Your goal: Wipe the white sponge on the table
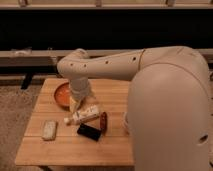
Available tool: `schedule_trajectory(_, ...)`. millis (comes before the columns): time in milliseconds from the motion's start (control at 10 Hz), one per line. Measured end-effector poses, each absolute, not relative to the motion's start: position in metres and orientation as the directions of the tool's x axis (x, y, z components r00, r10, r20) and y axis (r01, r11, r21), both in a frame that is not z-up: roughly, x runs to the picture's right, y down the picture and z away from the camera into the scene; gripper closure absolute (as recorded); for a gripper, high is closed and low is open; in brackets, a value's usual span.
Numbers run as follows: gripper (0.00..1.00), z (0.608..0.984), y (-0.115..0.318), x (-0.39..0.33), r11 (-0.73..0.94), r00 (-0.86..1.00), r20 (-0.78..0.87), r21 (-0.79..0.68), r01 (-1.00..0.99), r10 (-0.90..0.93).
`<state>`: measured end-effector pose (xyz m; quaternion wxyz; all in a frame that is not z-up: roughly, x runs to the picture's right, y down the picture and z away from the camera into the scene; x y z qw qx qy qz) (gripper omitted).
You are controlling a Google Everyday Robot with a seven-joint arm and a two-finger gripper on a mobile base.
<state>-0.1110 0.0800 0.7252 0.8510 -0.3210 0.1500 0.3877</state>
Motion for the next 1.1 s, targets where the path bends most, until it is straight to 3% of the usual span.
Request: schedule_trajectory(1100,0.2,0.729,0.086,-0.124,0.5,0.668,-0.504,-0.443,-0.744,0.547)
